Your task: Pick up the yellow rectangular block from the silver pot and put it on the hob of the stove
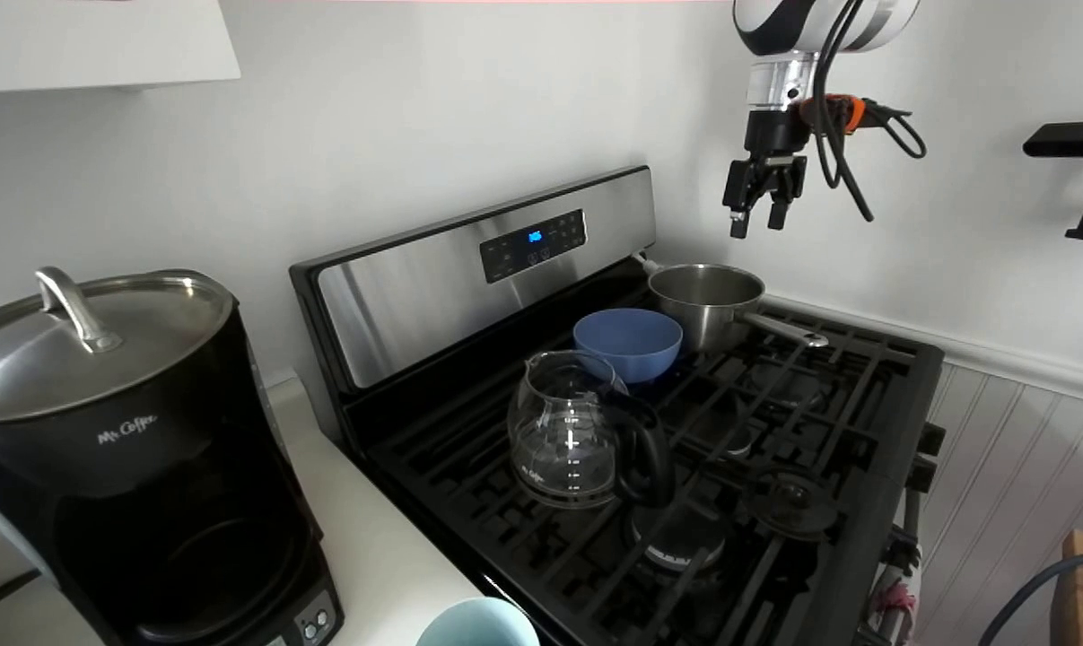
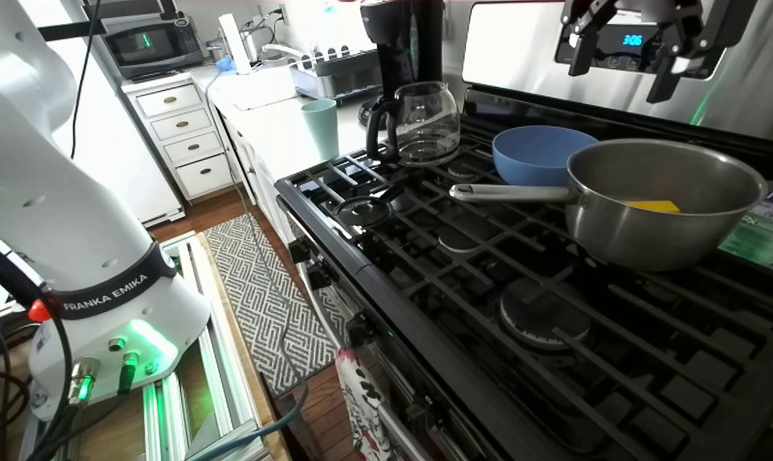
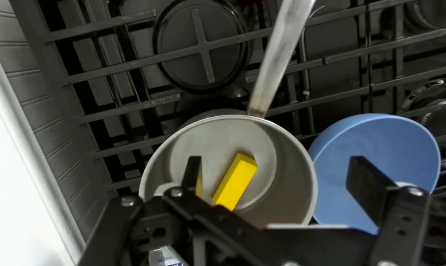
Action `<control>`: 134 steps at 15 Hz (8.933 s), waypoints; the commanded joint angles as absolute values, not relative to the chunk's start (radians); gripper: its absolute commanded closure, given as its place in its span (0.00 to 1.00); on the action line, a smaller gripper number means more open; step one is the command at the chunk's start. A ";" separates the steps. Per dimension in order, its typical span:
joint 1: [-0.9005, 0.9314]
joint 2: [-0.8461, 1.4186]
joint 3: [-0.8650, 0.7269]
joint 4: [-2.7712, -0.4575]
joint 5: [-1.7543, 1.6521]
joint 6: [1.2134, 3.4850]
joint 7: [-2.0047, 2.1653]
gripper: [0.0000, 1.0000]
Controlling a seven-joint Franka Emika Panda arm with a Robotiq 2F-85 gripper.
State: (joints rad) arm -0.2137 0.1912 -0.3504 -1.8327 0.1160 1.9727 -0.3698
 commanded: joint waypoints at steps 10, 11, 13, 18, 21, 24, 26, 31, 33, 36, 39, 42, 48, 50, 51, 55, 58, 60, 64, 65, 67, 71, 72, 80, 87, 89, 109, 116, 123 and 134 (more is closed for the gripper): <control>-0.339 0.539 -0.234 -1.457 0.118 1.898 -0.150 0.00; -0.339 0.544 -0.231 -1.457 0.118 1.899 -0.150 0.00; -0.340 0.540 -0.231 -1.457 0.118 1.899 -0.151 0.00; -0.376 0.630 -0.151 -1.419 0.169 1.965 -0.282 0.00; -0.383 0.669 -0.134 -1.421 0.150 2.007 -0.311 0.00; -0.394 0.695 -0.133 -1.423 0.146 2.030 -0.325 0.00; -0.403 0.704 -0.125 -1.429 0.157 2.044 -0.335 0.00; -0.407 0.706 -0.105 -1.442 0.167 2.073 -0.320 0.00; -0.403 0.706 -0.106 -1.445 0.162 2.082 -0.312 0.00; -0.390 0.690 -0.128 -1.473 0.142 2.106 -0.262 0.00; -0.386 0.669 -0.142 -1.511 0.132 2.135 -0.234 0.00; -0.382 0.671 -0.160 -1.519 0.124 2.160 -0.194 0.00; -0.388 0.679 -0.167 -1.520 0.133 2.179 -0.152 0.00; -0.385 0.678 -0.167 -1.523 0.132 2.185 -0.139 0.00; -0.379 0.674 -0.169 -1.528 0.129 2.195 -0.128 0.00; -0.353 0.664 -0.172 -1.554 0.115 2.249 -0.100 0.00; -0.338 0.663 -0.173 -1.573 0.112 2.299 -0.080 0.00; -0.338 0.664 -0.168 -1.583 0.123 2.335 -0.072 0.00; -0.335 0.664 -0.168 -1.601 0.125 2.381 -0.055 0.00; -0.334 0.663 -0.169 -1.604 0.124 2.387 -0.052 0.00; -0.333 0.658 -0.169 -1.614 0.116 2.383 -0.058 0.00; -0.328 0.651 -0.172 -1.624 0.099 2.358 -0.072 0.00; -0.327 0.650 -0.172 -1.625 0.096 2.357 -0.072 0.00; -0.319 0.643 -0.169 -1.638 0.090 2.362 -0.074 0.54; -0.315 0.639 -0.171 -1.640 0.087 2.365 -0.071 0.92; -0.312 0.630 -0.174 -1.653 0.085 2.377 -0.069 0.92; -0.291 0.379 -0.219 -1.940 -0.072 2.324 -0.212 0.92; -0.282 0.383 -0.224 -1.932 -0.110 2.213 -0.152 0.92; -0.309 0.383 -0.197 -1.925 -0.010 2.314 -0.162 0.92; -0.351 0.265 -0.193 -2.042 0.138 2.442 -0.239 0.92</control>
